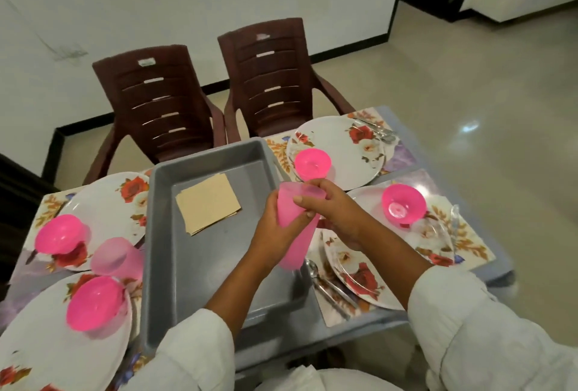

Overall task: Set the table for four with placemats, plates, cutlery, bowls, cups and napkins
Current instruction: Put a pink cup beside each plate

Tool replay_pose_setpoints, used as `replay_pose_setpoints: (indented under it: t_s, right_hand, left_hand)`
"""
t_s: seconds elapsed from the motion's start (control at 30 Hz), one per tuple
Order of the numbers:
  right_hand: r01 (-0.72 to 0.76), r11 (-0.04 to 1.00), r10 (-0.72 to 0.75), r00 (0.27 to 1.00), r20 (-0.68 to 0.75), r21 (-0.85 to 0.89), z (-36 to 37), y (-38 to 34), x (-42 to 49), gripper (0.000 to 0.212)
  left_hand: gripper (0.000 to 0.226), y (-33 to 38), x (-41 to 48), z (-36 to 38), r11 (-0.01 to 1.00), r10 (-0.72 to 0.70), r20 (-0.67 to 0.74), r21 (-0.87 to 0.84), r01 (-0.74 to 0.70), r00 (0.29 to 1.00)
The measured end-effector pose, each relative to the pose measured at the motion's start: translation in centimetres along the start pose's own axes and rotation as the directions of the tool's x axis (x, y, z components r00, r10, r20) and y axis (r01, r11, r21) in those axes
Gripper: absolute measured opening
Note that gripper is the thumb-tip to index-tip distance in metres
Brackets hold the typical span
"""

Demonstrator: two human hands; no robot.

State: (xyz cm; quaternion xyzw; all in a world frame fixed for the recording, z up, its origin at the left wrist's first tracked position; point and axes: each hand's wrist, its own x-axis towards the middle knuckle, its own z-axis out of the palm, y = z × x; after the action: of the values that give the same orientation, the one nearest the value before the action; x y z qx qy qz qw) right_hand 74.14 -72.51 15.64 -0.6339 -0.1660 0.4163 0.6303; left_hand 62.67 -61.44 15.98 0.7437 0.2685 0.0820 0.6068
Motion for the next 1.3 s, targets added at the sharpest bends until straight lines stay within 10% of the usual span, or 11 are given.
replay_pose_setpoints:
  t_s: [0.43, 0.6, 1.03, 1.3]
  right_hand:
    - [0.059, 0.989, -0.043, 0.992, -0.119, 0.137, -2.1, -1.1, -3.0, 0.04]
    - [0.059, 0.988, -0.047, 0.995, -0.088, 0.146, -4.8, -2.6, -3.1, 0.065]
    - [0.103, 0.964, -0.008, 0.933, -0.359, 0.247, -20.5, -4.2, 0.7, 0.049]
    - [-0.036, 0.965, -0.096, 0.872, -0.48, -0.258, -32.2, -2.7, 5.8, 0.072]
  left_hand:
    - [0.061, 0.8, 1.6, 2.6, 0.983, 0.026, 0.207, -0.185, 0.013, 0.978]
    - [0.062, 1.0, 1.8, 4.0, 0.981, 0.029, 0.28, -0.193, 0.026, 0.96]
    - [0.069, 1.6, 5.8, 12.8, 1.0, 0.004, 0.061, 0.011, -0.005, 0.998]
    - [0.085, 2.3, 7.4, 18.9, 0.998, -0.069, -0.14, -0.01, 0.068, 0.988]
